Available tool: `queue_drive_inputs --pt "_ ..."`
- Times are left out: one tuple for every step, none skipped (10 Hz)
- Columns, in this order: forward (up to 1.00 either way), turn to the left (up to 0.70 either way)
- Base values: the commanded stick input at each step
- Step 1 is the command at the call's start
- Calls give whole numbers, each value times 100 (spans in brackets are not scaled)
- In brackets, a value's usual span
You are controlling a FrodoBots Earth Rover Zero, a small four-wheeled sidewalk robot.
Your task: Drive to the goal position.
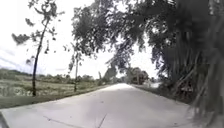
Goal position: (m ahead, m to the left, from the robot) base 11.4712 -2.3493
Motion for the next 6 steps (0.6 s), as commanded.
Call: queue_drive_inputs --pt "85 0" --pt "85 -27" --pt "85 -27" --pt "85 -5" --pt "85 0" --pt "85 0"
